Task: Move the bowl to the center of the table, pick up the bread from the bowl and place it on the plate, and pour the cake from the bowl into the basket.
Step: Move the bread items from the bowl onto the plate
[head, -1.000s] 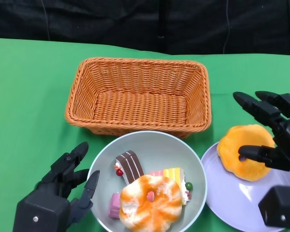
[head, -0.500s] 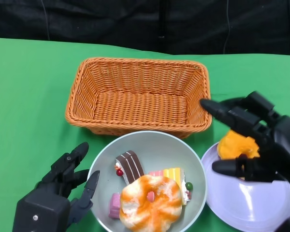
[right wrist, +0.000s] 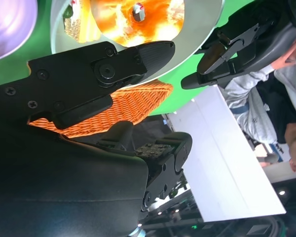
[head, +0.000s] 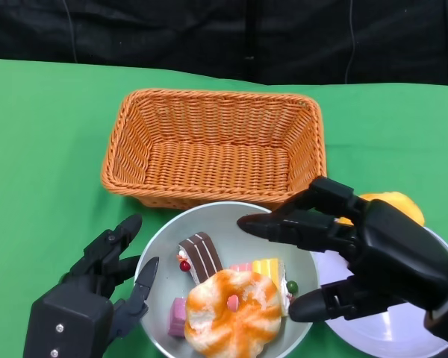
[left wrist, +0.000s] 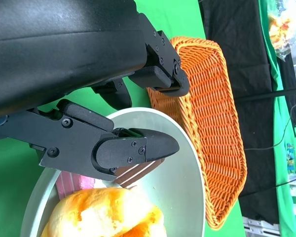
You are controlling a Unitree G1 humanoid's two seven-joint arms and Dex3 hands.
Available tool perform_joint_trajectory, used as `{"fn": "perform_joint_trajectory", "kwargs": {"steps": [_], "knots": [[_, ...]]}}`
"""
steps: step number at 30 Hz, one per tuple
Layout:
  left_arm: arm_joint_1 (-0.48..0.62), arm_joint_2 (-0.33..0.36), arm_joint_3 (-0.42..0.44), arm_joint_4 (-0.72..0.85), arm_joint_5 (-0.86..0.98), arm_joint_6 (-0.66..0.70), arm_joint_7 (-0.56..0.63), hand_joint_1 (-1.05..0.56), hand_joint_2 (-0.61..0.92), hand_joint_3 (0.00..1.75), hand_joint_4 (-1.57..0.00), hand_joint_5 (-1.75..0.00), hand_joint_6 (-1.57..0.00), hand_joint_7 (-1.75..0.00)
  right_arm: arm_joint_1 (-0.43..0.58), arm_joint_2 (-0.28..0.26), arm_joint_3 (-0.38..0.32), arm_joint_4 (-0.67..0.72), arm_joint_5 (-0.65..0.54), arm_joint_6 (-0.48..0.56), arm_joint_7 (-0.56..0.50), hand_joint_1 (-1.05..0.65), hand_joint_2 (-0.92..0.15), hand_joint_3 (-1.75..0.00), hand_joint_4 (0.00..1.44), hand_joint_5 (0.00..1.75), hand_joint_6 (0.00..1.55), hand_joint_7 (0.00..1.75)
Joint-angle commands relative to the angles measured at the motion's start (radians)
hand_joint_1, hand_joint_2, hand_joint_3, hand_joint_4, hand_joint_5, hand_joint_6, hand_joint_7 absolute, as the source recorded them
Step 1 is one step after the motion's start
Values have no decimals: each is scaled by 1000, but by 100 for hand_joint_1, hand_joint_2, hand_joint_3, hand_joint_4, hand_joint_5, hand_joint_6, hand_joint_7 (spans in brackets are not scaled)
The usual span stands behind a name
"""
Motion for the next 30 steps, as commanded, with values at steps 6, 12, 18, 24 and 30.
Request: {"fn": "perform_joint_trajectory", "kwargs": {"steps": [6,12,18,24,30], "knots": [[-7,2,-1,5,12,2,10,-55,92,49,-23,-85,-49,-1,-27,7,20,13,-32,-11,38,-42,-85,0,13,95,42,25],[-15,-7,-3,9,10,6,16,-55,92,49,-24,-86,-49,0,-103,-26,80,77,-140,-31,92,-45,-87,-1,10,91,38,23],[-13,-16,-2,7,11,1,18,-55,92,49,-24,-87,-49,0,-146,-28,104,162,-220,-79,64,-47,-87,0,16,84,42,20],[-9,-23,-4,0,14,0,20,-54,92,49,-23,-88,-49,-1,-173,-22,122,233,-256,-116,37,-47,-88,0,18,77,44,16],[-7,-27,-6,-3,19,1,26,-53,92,50,-22,-88,-48,0,-185,-14,144,289,-275,-149,12,-46,-88,0,19,75,45,14]]}}
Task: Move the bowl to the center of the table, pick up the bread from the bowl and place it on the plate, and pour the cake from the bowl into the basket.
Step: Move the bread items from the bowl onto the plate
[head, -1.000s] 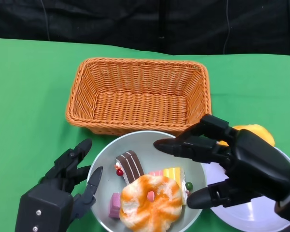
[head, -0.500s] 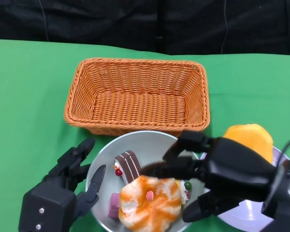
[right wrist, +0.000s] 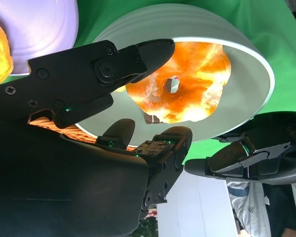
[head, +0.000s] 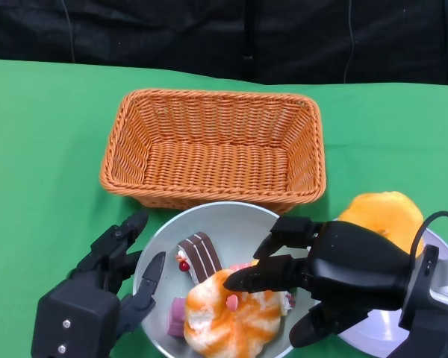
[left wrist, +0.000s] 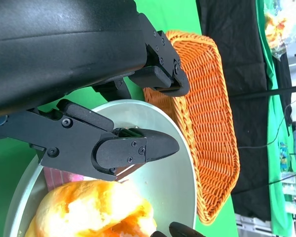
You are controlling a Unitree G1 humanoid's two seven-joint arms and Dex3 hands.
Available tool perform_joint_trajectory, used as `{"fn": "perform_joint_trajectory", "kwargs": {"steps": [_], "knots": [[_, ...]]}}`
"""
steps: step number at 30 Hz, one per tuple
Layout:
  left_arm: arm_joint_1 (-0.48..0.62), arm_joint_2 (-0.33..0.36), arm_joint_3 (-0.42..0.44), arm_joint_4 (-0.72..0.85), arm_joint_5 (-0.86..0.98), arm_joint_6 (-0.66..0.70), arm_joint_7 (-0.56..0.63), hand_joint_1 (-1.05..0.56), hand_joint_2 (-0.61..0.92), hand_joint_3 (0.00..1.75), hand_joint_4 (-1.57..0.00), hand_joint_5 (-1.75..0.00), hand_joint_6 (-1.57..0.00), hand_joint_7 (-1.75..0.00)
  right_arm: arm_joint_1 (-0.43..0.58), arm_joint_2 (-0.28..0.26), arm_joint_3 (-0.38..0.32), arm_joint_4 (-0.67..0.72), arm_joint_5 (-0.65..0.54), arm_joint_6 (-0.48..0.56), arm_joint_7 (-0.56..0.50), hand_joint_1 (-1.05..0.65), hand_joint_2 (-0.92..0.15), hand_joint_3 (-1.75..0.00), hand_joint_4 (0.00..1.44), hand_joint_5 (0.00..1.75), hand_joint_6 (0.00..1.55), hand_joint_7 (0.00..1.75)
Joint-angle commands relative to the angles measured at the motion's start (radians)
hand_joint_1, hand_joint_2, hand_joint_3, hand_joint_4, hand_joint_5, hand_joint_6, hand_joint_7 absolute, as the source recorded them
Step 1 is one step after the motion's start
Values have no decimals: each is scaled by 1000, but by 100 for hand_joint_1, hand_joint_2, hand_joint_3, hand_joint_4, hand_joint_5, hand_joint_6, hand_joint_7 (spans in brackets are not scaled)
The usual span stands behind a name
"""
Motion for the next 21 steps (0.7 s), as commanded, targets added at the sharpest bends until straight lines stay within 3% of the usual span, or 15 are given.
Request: {"fn": "perform_joint_trajectory", "kwargs": {"steps": [1,21], "knots": [[6,4,3,-6,13,0,17,-53,92,50,-22,-88,-48,0,-14,-1,15,33,-20,-24,-24,-46,-88,0,19,75,45,13],[9,-19,0,11,13,-52,53,-53,92,49,-21,-92,-51,-1,-14,41,68,108,-114,-17,-154,-41,-90,-2,24,77,53,12]]}}
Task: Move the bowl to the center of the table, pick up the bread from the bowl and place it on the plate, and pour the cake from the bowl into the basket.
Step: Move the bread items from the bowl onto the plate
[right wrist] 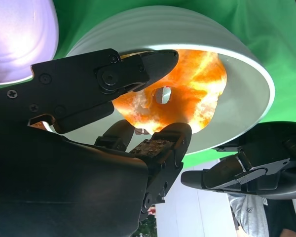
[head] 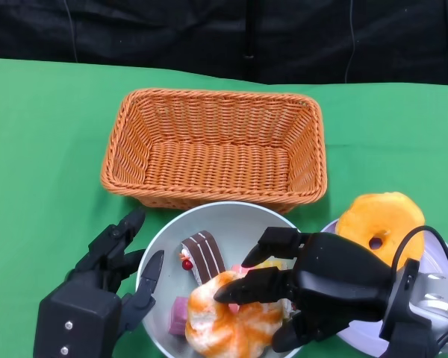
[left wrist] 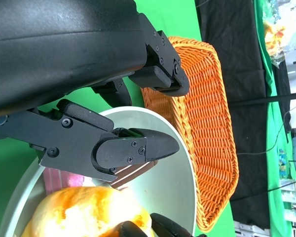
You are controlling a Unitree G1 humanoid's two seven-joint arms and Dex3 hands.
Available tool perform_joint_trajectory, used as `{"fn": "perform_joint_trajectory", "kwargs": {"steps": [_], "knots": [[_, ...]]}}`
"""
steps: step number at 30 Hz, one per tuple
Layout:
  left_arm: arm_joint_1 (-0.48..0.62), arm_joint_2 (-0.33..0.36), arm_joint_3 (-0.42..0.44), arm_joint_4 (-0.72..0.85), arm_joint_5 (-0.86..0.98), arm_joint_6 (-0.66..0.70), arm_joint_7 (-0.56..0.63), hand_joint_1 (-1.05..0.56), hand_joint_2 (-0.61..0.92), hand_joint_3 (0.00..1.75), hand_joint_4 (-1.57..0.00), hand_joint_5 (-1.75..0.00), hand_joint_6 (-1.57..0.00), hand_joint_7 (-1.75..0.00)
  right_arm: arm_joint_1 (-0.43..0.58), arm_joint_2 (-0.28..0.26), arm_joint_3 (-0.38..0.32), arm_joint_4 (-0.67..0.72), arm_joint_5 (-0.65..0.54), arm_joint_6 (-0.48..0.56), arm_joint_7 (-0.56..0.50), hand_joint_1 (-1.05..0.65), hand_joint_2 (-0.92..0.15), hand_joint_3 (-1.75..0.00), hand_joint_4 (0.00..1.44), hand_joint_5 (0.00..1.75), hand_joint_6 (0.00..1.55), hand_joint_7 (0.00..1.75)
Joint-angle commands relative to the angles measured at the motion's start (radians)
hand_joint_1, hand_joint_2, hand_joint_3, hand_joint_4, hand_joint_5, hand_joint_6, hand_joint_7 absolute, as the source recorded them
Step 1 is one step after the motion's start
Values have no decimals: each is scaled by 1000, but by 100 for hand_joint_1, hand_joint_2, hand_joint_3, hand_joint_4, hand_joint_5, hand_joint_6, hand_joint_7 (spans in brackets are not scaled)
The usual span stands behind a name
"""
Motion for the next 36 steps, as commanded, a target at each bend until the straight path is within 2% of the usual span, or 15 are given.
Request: {"fn": "perform_joint_trajectory", "kwargs": {"steps": [1,8,10,12,13,14,16,17,19,20,21,23,32,35,36], "knots": [[6,-7,5,13,10,-41,27,-53,92,49,-20,-93,-52,-2,-11,-4,15,31,-12,-18,-19,-41,-89,-1,24,77,53,11],[6,-16,1,28,32,-75,47,-53,92,52,-18,-94,-52,-2,-41,10,39,81,1,-46,-34,-33,-83,0,33,76,62,13],[7,-18,1,30,29,-82,46,-54,92,53,-17,-94,-52,-2,-44,19,39,94,10,-55,-49,-25,-83,0,45,81,71,16],[7,-22,2,31,24,-86,45,-55,92,53,-17,-94,-53,-2,-46,29,38,109,23,-68,-64,-19,-88,-3,69,93,90,26],[6,-24,2,31,22,-88,45,-55,92,53,-17,-94,-53,-2,-47,33,37,117,28,-77,-74,-18,-89,-4,74,96,94,28],[6,-26,3,33,21,-91,45,-56,92,53,-17,-95,-53,-2,-48,40,35,131,30,-97,-99,-17,-90,-12,86,111,105,39],[6,-28,3,35,21,-95,46,-56,92,53,-17,-96,-53,-2,-52,49,33,157,25,-131,-143,-15,-60,-80,96,144,106,77],[6,-29,3,36,21,-96,46,-56,92,52,-17,-96,-53,-2,-54,51,33,166,21,-140,-157,-14,-49,-103,98,152,105,89],[6,-30,4,36,22,-98,45,-56,92,52,-17,-97,-53,-2,-59,52,35,177,16,-149,-170,-14,-43,-116,99,156,105,95],[7,-31,3,37,23,-99,45,-57,92,52,-16,-97,-53,-2,-56,59,32,190,20,-165,-191,-14,-41,-122,99,161,102,111],[7,-32,2,37,23,-100,45,-57,92,52,-17,-97,-53,-2,-54,66,29,205,23,-183,-213,-15,-38,-131,102,167,94,142],[8,-33,2,37,23,-101,44,-57,92,52,-16,-98,-53,-2,-56,73,27,225,23,-206,-243,-17,-35,-139,103,173,86,168],[7,-31,3,40,23,-99,40,-56,92,52,-15,-99,-52,-2,-67,95,3,272,26,-275,-325,-21,-35,-142,103,175,82,175],[7,-28,6,43,22,-98,37,-56,92,52,-15,-99,-53,-3,-64,103,-38,237,121,-298,-310,-22,-33,-142,103,175,82,175],[7,-26,5,43,22,-99,36,-55,92,52,-15,-99,-53,-3,-62,104,-48,226,146,-302,-303,-22,-29,-149,103,175,82,175]]}}
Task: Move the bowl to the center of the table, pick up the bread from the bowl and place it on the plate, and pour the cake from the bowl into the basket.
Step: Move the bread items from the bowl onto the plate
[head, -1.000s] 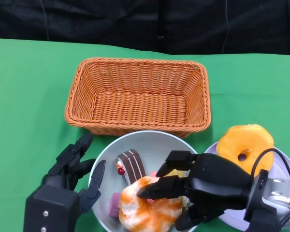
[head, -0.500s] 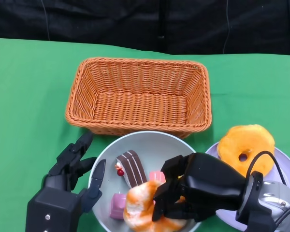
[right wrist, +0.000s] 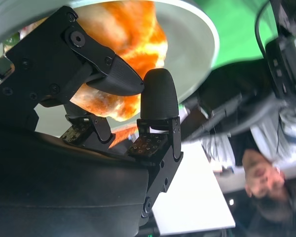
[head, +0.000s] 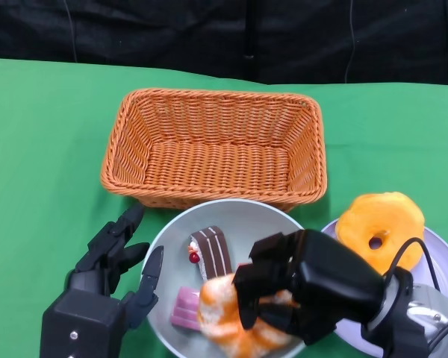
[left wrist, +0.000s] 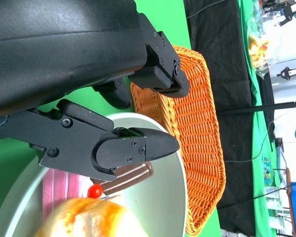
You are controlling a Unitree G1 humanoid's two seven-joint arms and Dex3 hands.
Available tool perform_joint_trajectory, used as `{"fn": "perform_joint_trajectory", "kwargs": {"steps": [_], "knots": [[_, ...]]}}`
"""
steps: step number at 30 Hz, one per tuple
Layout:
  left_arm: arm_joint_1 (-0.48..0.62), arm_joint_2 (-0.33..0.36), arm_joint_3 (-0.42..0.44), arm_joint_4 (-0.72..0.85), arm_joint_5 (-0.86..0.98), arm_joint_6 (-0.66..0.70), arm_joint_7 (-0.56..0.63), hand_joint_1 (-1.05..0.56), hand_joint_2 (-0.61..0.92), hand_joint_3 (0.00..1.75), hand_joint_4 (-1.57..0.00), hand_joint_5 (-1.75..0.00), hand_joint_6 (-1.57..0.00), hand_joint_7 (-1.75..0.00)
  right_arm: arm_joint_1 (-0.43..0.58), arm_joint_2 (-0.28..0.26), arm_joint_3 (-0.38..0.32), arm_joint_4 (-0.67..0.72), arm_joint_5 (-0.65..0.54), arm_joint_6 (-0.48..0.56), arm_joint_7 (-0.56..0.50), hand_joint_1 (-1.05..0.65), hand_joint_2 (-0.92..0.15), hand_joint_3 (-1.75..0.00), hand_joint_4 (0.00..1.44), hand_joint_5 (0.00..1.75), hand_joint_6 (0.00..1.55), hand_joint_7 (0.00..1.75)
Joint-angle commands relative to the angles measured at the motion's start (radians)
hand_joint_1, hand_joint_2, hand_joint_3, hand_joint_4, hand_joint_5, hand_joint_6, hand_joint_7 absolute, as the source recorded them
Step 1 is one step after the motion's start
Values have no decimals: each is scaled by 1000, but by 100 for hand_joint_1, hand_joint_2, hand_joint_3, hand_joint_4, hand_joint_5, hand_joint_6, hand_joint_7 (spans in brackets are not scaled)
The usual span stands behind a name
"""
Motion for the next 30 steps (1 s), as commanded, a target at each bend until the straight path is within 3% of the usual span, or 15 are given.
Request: {"fn": "perform_joint_trajectory", "kwargs": {"steps": [1,9,19,25,30], "knots": [[4,13,4,9,1,-17,1,-55,92,52,-15,-99,-53,-3,4,-2,-50,-47,98,-19,15,-22,-28,-151,103,175,82,175],[4,15,8,9,-9,-10,-4,-53,92,51,-16,-98,-53,-3,45,2,-116,-179,236,11,95,-20,-10,-174,105,175,82,174],[9,37,19,5,-30,-9,-20,-52,92,52,-16,-97,-53,-3,130,33,-173,-369,492,155,241,-20,-12,-175,106,175,87,165],[4,42,21,-1,-34,8,-22,-52,92,52,-17,-97,-53,-3,142,61,-249,-418,542,205,256,-8,-14,-175,107,175,91,161],[0,43,24,3,-37,9,-24,-50,92,52,-18,-96,-53,-2,136,49,-328,-417,541,230,263,-2,-15,-175,107,175,91,161]]}}
